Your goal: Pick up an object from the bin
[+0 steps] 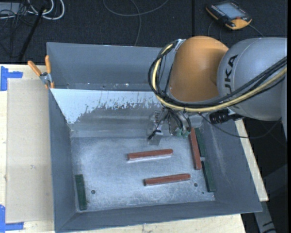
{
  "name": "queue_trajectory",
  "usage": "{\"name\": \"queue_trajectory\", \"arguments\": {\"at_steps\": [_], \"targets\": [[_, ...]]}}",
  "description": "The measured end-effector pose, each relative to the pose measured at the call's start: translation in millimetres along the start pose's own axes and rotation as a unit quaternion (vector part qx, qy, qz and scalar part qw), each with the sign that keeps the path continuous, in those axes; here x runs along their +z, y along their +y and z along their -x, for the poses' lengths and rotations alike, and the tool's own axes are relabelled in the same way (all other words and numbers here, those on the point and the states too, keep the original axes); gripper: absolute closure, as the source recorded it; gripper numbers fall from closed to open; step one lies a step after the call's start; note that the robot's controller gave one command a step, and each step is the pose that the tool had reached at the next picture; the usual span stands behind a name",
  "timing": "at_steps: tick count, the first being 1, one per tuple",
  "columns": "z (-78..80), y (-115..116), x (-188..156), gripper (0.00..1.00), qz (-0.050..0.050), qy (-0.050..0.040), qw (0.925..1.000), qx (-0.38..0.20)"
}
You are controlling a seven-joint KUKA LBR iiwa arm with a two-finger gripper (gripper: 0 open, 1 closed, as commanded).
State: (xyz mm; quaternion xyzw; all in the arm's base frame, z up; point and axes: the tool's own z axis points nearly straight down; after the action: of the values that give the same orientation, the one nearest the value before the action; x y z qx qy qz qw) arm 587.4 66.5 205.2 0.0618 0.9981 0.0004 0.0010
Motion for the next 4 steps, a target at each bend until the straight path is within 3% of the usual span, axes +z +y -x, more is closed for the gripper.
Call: {"name": "queue_trajectory", "arguments": {"at_steps": [1,2,3,4], "targets": [[-0.3,0,0,0.0,0.0,0.0005,1.0,-0.001],[-0.3,0,1,0.0,-0.001,0.0005,1.0,-0.001],[-5.2,-9,44,0.0,0.0,-0.0028,1.0,0.001],[-5.2,-16,90,0.0,0.0,0.0012,0.9976,0.07]]}}
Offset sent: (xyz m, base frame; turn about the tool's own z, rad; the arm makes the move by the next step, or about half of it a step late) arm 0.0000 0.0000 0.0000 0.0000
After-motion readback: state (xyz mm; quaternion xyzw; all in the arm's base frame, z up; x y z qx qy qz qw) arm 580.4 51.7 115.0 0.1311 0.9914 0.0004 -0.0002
